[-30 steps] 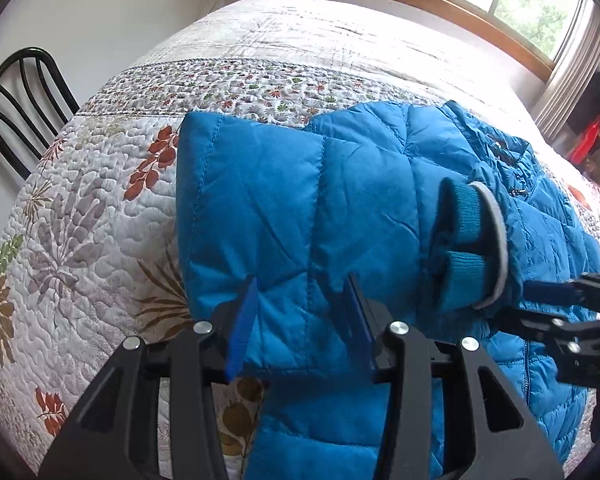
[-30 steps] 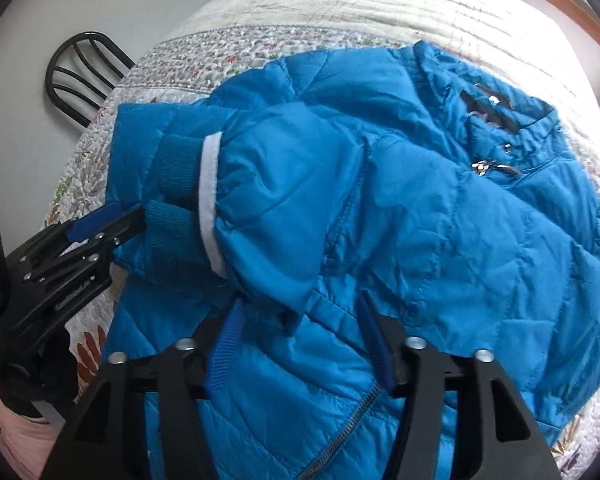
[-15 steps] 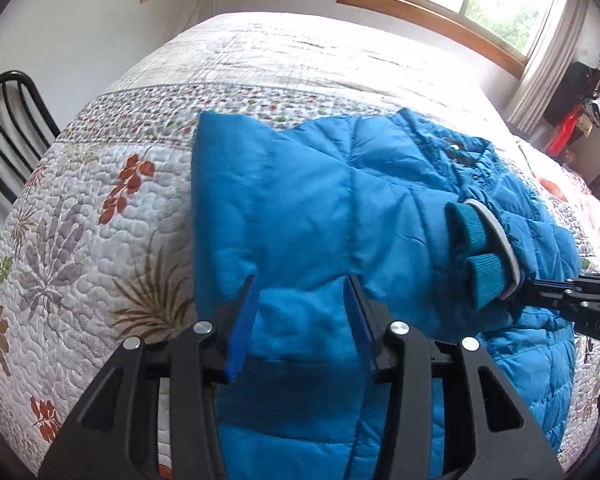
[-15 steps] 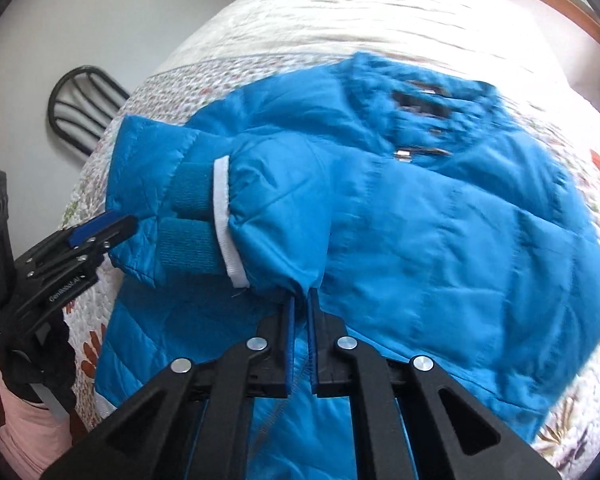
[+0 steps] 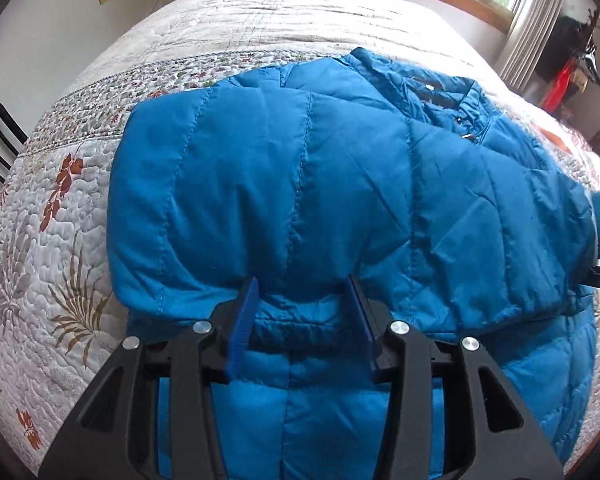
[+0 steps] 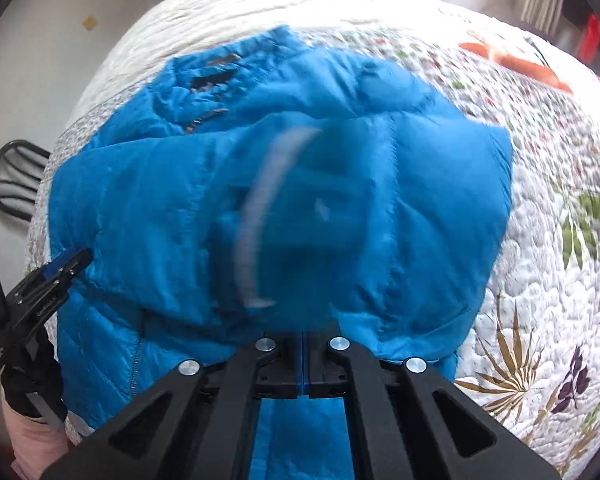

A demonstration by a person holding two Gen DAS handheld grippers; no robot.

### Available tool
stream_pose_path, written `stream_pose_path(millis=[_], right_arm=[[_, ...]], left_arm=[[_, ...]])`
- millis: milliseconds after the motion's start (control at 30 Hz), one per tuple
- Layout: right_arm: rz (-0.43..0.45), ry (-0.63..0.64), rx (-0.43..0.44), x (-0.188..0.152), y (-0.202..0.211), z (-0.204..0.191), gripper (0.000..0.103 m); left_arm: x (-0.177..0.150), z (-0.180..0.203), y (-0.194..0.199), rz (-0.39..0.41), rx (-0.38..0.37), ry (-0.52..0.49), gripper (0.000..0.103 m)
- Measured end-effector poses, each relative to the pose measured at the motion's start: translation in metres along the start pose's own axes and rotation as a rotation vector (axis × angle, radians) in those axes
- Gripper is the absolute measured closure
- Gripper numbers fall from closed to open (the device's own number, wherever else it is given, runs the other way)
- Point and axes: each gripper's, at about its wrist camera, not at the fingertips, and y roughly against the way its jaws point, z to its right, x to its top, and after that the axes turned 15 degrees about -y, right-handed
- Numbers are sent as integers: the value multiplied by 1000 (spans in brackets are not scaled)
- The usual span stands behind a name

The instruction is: Fold large clothes

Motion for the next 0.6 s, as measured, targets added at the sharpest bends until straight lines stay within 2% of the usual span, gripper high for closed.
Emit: stream_pose_path(millis=[67, 133, 167, 200, 267, 467, 533, 567, 600], right_arm=[[-9, -38, 56, -2, 3, 15, 99], [16, -49, 69, -5, 13, 28, 95], [37, -50, 76, -6, 21, 33, 87], [58, -51, 78, -7, 27, 37, 73], [82, -49, 94, -4, 36, 40, 52], [32, -126, 126, 26, 11, 45, 49], [20, -128, 122, 33, 3, 46, 53], [22, -117, 115, 34, 2, 44, 64], [27, -106, 114, 34, 2, 43, 82]], left_arm=[[-2, -1, 2, 4, -5, 0, 59], [-4, -3, 7, 10, -17, 6, 59], [-5, -4, 9, 12, -19, 9, 59], [-5, -4, 11, 17, -18, 10, 59], [-2, -2, 15, 29, -22, 11, 59], [9, 13, 15, 41, -52, 4, 59], [11, 17, 10, 37, -58, 8, 59], [12, 18, 8, 33, -56, 10, 59], [11, 18, 7, 30, -53, 10, 59]])
